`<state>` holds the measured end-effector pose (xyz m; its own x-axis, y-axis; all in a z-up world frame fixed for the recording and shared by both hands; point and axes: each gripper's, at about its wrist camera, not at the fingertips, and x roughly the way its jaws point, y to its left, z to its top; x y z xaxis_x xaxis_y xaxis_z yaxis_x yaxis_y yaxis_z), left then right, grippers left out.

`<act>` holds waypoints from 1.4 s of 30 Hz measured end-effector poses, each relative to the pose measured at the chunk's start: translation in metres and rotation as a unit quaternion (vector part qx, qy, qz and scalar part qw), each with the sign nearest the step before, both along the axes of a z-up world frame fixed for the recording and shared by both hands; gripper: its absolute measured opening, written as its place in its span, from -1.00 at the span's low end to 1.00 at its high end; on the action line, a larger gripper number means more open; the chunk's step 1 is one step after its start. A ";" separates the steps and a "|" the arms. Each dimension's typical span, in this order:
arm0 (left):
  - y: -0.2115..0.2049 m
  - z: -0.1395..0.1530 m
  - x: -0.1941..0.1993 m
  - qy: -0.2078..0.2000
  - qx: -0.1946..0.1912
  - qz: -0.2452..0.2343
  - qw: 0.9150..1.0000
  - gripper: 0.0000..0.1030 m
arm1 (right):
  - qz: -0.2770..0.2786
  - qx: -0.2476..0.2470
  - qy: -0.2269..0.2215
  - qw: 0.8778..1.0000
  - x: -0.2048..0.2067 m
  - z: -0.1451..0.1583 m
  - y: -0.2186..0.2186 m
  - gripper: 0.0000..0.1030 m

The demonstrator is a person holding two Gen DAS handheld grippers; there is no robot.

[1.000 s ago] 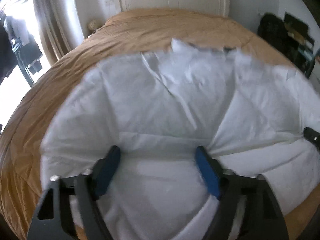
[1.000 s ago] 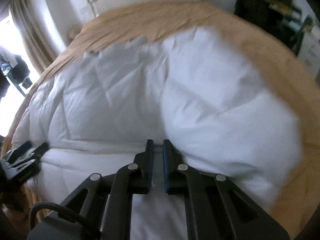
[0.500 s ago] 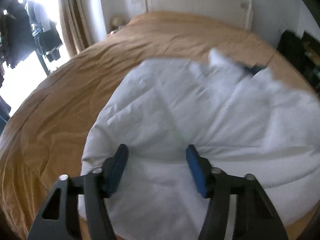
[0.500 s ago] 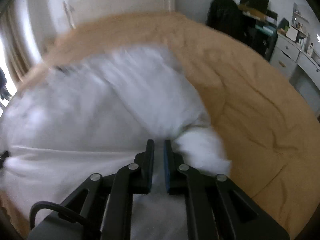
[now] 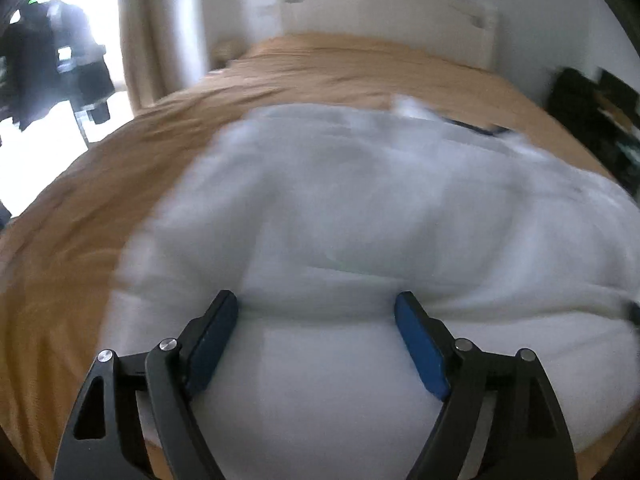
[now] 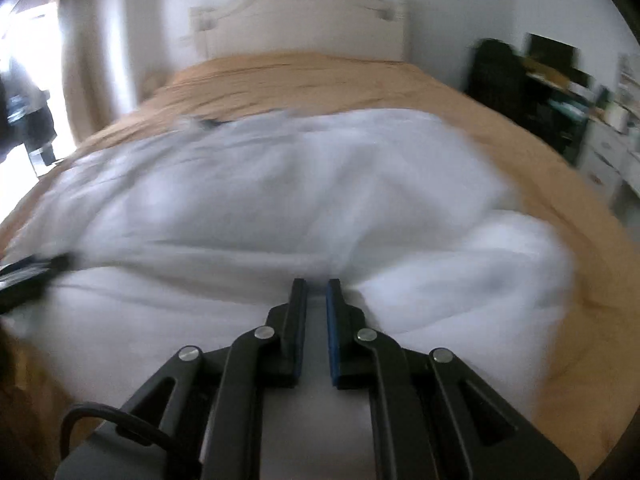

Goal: Fold large clothes

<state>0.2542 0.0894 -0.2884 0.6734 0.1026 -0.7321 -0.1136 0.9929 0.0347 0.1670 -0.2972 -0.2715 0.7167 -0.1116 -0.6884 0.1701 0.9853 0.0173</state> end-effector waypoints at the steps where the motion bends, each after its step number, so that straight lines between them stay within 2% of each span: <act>1: 0.016 -0.002 0.004 0.005 -0.001 0.010 1.000 0.59 | -0.019 -0.005 0.003 1.000 -0.002 -0.002 -0.018 -0.85; 3: 0.042 -0.007 0.007 0.013 -0.006 0.033 0.999 0.66 | -0.036 0.014 0.012 0.999 -0.007 -0.003 -0.046 -0.93; 4: 0.060 -0.010 0.009 0.020 -0.018 0.058 0.998 0.82 | -0.045 0.026 0.019 0.998 -0.005 -0.005 -0.061 -1.00; 5: 0.076 -0.012 0.009 0.024 -0.043 0.077 0.996 0.83 | -0.048 0.034 0.026 0.998 -0.002 -0.007 -0.070 -1.00; 6: 0.090 -0.014 0.009 0.033 -0.076 0.091 0.992 0.82 | -0.050 0.036 0.032 0.998 0.000 -0.008 -0.073 -1.00; 8: 0.095 -0.007 0.011 0.038 -0.087 0.094 0.991 0.58 | -0.058 0.024 0.041 0.997 0.000 0.001 -0.072 -1.00; 9: 0.090 0.002 0.011 0.033 -0.082 0.086 0.992 0.25 | -0.065 0.023 0.038 0.997 0.002 0.012 -0.067 -0.98; 10: 0.082 0.012 0.010 0.028 -0.078 0.079 0.993 0.15 | -0.061 0.037 0.028 0.997 0.001 0.021 -0.062 -0.96; 12: 0.059 0.034 0.009 0.006 -0.100 0.044 0.994 0.15 | -0.034 0.073 -0.009 0.997 0.006 0.048 -0.042 -0.96; 15: 0.009 0.056 0.020 -0.011 -0.121 -0.022 0.992 0.19 | 0.023 0.084 -0.022 0.996 0.032 0.067 0.003 -0.96; 17: -0.028 0.057 0.030 -0.007 -0.107 -0.060 0.992 0.19 | 0.062 0.092 -0.018 0.994 0.047 0.071 0.032 -0.96; 18: -0.045 0.049 0.039 0.009 -0.098 -0.077 0.992 0.19 | 0.075 0.089 -0.005 0.993 0.061 0.067 0.046 -0.96; 20: -0.063 0.030 0.053 0.049 -0.101 -0.089 0.990 0.21 | 0.080 0.089 0.024 0.993 0.076 0.053 0.056 -0.96; 22: -0.069 0.017 0.056 0.061 -0.082 -0.081 0.992 0.23 | 0.069 0.076 0.060 0.993 0.088 0.030 0.052 -0.97; 24: -0.056 0.010 0.064 0.064 -0.063 -0.066 0.994 0.23 | 0.043 0.059 0.076 0.994 0.090 0.014 0.029 -0.99; 29: 0.001 0.002 0.095 0.084 -0.029 -0.013 0.996 0.24 | -0.015 0.103 0.080 0.991 0.093 0.008 -0.054 -1.00; 31: 0.010 0.000 0.103 0.096 -0.014 0.000 0.995 0.40 | -0.029 0.120 0.089 0.988 0.097 0.006 -0.079 -1.00; 32: 0.012 0.002 0.106 0.102 -0.008 0.006 0.995 0.40 | -0.037 0.129 0.093 0.986 0.097 0.009 -0.083 -1.00; 34: 0.011 0.017 0.112 0.111 -0.034 0.010 0.993 0.24 | -0.047 0.143 0.090 0.984 0.102 0.022 -0.085 -0.97; 36: 0.001 0.035 0.116 0.097 -0.077 -0.014 0.992 0.25 | -0.027 0.147 0.066 0.986 0.108 0.039 -0.070 -0.96; 37: -0.007 0.039 0.117 0.090 -0.076 -0.025 0.993 0.27 | -0.014 0.144 0.057 0.988 0.118 0.050 -0.058 -0.96; 39: -0.035 0.039 0.125 0.091 -0.036 -0.050 0.994 0.28 | 0.000 0.140 0.060 0.988 0.138 0.056 -0.039 -0.92; 42: -0.064 0.015 0.143 0.119 0.023 -0.062 0.991 0.32 | 0.016 0.093 0.116 0.989 0.175 0.040 -0.011 -0.92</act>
